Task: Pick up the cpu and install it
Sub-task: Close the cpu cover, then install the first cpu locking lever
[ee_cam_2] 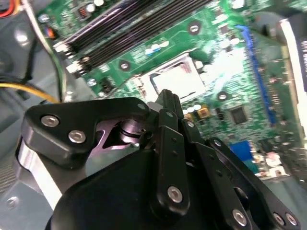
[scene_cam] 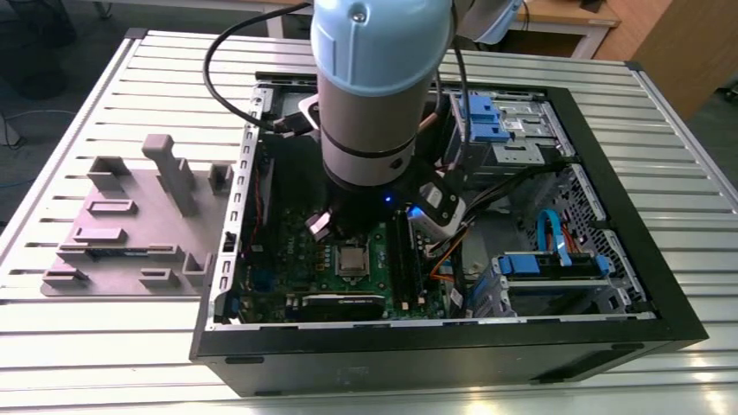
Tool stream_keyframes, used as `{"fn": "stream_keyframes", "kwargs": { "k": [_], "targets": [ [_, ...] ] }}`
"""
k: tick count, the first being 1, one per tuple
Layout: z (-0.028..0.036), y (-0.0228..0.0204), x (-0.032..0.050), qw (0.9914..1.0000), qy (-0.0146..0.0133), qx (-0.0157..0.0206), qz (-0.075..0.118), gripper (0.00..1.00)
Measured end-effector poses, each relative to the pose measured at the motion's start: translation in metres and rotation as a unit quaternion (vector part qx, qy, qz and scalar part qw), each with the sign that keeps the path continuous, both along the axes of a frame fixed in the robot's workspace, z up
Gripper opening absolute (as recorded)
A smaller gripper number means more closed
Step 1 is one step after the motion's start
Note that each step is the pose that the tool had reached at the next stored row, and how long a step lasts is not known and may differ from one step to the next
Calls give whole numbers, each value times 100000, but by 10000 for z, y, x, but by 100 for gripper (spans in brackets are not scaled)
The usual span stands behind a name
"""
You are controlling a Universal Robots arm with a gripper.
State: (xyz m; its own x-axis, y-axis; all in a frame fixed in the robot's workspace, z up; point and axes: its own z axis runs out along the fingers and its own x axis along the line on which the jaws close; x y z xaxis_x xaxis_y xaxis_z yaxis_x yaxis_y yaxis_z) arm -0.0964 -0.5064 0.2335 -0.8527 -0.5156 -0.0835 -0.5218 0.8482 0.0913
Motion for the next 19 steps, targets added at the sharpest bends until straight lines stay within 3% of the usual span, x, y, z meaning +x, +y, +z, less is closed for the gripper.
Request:
{"fn": "stream_keyframes", "kwargs": {
  "k": [2,3,11,13,19],
  "targets": [
    [0,-2,0,99989,363,-1419,-4,11],
    [-1,-2,0,99984,432,-1730,-2,11],
    [-1,-2,0,99983,435,-1801,-2,11],
    [-2,-2,0,99977,436,-2096,-3,11],
    [-2,-2,0,99975,436,-2213,-4,11]
  ]
}}
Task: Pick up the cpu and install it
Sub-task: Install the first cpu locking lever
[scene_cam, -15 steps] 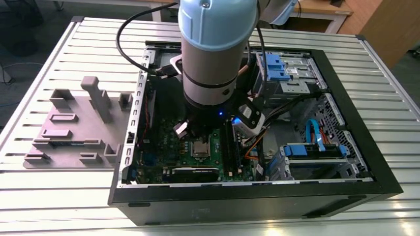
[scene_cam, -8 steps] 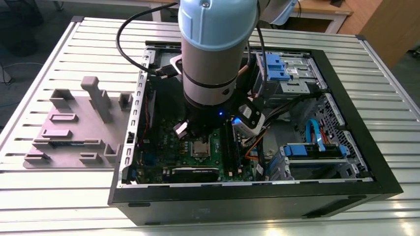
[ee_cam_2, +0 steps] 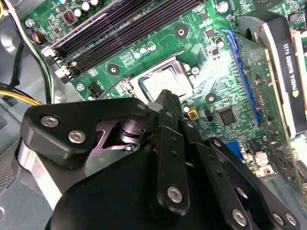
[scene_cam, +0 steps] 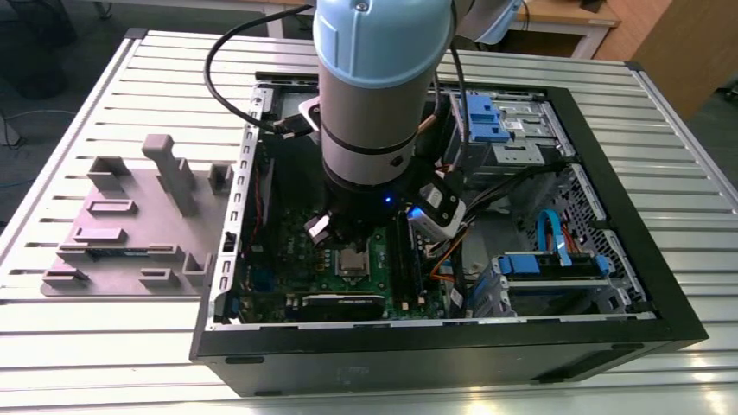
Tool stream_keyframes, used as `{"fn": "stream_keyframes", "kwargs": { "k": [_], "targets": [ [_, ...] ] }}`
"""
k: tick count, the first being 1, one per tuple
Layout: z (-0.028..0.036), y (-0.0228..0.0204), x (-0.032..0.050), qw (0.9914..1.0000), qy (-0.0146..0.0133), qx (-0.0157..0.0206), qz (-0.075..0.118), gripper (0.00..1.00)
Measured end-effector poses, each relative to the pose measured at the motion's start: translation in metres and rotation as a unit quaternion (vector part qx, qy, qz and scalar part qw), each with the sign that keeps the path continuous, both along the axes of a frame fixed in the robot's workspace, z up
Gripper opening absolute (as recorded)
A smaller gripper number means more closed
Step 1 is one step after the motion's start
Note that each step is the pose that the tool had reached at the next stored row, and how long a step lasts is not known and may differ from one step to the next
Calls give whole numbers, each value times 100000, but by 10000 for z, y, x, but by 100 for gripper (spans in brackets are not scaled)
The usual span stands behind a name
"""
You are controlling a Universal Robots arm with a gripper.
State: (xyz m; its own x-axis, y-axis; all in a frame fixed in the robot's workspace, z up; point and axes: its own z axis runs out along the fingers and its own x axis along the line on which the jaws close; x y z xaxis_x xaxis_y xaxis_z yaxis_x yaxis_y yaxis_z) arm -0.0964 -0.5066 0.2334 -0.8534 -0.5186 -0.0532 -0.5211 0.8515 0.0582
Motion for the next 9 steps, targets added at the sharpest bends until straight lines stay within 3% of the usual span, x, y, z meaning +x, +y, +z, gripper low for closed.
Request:
{"fn": "stream_keyframes", "kwargs": {
  "k": [9],
  "targets": [
    [0,0,0,100000,0,-35,1,11]
  ]
}}
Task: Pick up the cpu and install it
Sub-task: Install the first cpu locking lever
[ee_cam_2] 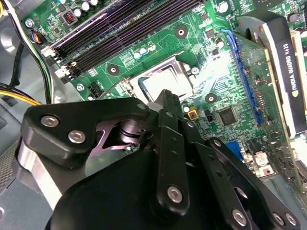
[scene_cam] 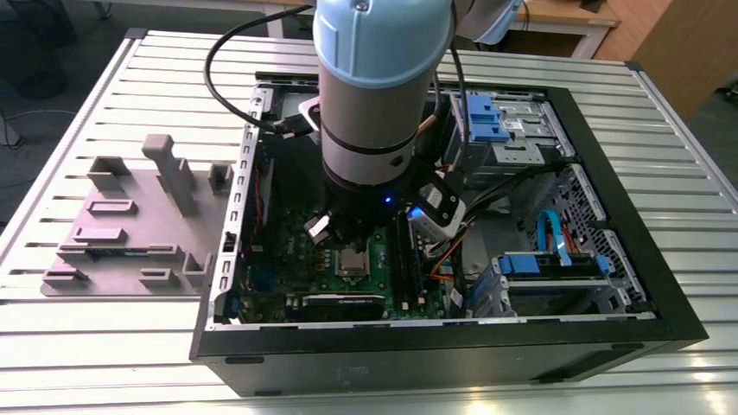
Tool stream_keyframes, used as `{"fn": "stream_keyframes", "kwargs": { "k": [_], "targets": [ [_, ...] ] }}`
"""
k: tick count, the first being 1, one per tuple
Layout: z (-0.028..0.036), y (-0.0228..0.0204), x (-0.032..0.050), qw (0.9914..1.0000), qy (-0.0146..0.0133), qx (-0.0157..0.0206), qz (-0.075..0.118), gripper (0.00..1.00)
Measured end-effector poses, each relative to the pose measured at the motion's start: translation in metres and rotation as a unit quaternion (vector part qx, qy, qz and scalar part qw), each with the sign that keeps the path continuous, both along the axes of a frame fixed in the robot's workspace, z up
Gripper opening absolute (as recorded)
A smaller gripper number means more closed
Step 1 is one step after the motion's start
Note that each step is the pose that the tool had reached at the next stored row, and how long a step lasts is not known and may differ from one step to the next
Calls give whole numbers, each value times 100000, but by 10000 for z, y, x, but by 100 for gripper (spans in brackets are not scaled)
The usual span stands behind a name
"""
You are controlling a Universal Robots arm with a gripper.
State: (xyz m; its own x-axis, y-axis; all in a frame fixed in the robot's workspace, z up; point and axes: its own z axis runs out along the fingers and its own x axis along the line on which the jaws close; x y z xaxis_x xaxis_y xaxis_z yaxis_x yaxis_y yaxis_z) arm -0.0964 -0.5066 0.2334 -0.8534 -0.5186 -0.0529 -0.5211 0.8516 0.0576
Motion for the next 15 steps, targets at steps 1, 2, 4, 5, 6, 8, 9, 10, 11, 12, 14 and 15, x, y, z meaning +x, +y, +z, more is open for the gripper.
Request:
{"fn": "stream_keyframes", "kwargs": {
  "k": [1,2,4,5,6,8,9,10,11,12,14,15],
  "targets": [
    [0,0,0,100000,1,-5,-2,11],
    [5,0,0,100000,7,-20,-1,11],
    [36,0,0,100000,0,-7,-2,11],
    [69,0,0,100000,-4,-1,-3,11],
    [107,0,0,100000,-5,11,-4,11],
    [185,0,-1,100000,-1,52,-3,11],
    [221,0,-1,100000,1,64,-5,11],
    [259,0,0,100000,1,76,-2,11],
    [294,0,0,100000,-4,99,-4,11],
    [325,0,0,100000,-2,103,-4,11],
    [358,0,1,100000,2,97,-3,11],
    [358,0,2,100000,-4,112,-3,11]
  ]
}}
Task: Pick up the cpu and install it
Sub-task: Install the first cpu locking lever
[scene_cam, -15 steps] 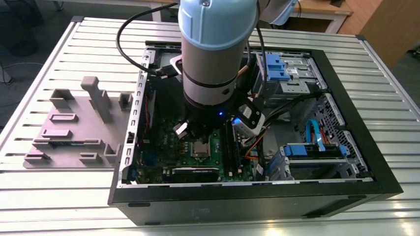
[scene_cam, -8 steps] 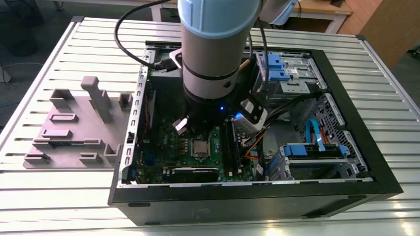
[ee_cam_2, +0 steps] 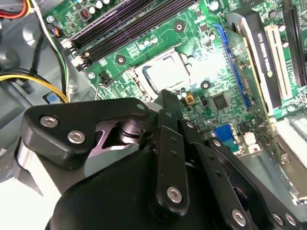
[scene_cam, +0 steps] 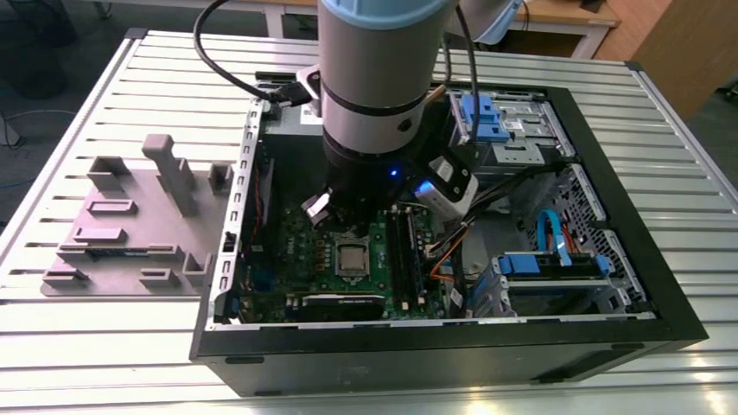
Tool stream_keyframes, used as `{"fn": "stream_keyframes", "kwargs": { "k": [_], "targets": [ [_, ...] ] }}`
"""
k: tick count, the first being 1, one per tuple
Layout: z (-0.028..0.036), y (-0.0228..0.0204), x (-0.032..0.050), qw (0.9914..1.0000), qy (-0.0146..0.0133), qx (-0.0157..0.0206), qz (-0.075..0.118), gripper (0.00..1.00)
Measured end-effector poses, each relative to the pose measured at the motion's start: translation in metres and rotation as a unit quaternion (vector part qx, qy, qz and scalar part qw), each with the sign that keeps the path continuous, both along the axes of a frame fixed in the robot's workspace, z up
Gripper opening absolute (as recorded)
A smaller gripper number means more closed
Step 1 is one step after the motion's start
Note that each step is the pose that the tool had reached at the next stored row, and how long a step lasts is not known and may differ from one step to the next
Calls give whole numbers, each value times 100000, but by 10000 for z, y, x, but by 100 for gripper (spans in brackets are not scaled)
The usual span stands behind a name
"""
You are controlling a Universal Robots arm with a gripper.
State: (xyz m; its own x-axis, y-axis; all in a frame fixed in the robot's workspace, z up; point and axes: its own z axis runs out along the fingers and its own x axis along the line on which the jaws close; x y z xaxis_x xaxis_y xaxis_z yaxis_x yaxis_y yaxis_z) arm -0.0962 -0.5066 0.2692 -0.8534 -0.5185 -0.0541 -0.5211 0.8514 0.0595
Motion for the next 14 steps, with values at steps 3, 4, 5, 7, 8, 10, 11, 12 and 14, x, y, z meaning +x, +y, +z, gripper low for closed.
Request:
{"fn": "stream_keyframes", "kwargs": {
  "k": [3,4,5,7,8,10,11,12,14],
  "targets": [
    [1,10,10,100000,5,-8,3,11],
    [1,16,18,100000,3,-11,8,11],
    [1,23,28,100000,4,-12,4,11],
    [0,39,59,100000,2,-12,2,11],
    [0,46,77,100000,2,-10,2,11],
    [-1,64,118,100000,1,-11,3,11],
    [-2,73,143,100000,-1,-5,0,11],
    [-3,80,169,100000,1,-6,0,11],
    [-4,95,226,100000,1,-7,-3,11]
  ]
}}
